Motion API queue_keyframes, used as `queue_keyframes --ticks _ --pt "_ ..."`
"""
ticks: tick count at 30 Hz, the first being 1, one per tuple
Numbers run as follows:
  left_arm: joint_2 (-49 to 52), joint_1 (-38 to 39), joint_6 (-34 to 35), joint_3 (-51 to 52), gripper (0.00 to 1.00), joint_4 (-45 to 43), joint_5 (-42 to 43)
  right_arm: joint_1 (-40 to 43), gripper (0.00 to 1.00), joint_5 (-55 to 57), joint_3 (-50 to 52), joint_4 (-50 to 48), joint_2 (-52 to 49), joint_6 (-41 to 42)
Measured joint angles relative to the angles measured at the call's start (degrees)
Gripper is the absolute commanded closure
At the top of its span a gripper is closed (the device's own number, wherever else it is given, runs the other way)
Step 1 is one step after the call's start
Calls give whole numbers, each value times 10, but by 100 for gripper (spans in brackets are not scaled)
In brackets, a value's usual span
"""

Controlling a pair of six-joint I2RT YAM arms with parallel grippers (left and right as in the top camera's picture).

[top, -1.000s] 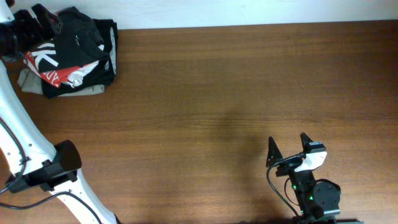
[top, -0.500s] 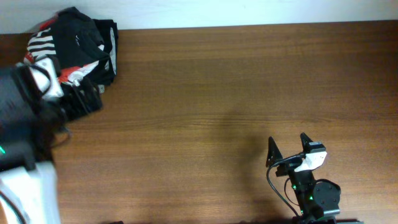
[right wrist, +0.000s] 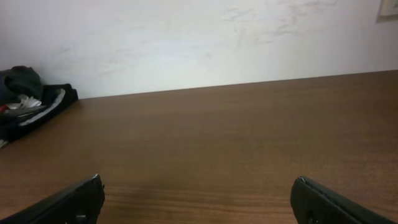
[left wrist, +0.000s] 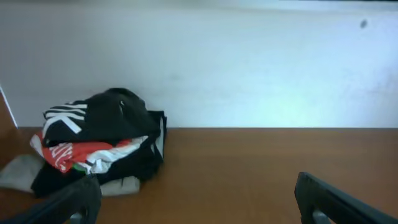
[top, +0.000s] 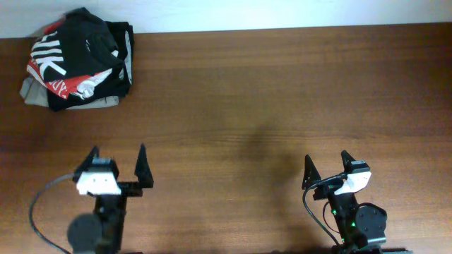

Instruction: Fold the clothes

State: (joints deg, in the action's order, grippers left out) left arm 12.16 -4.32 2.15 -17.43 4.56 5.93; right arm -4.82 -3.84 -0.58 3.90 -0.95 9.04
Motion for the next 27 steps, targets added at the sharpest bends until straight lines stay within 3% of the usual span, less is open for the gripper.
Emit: queue_keyframes --ticks 5,11,14,21,27 --pt "-101 0 0 87 1 -50 0 0 1 0 0 0 0 0" --pt "-113 0 0 158 1 -180 0 0 1 0 0 0 0 0" --pt "-113 0 -1 165 1 -171 0 0 1 0 0 0 0 0" --pt "-114 0 -9 168 1 -9 -8 0 1 0 0 0 0 0" --pt "-113 0 -9 168 1 -8 -9 0 1 0 0 0 0 0"
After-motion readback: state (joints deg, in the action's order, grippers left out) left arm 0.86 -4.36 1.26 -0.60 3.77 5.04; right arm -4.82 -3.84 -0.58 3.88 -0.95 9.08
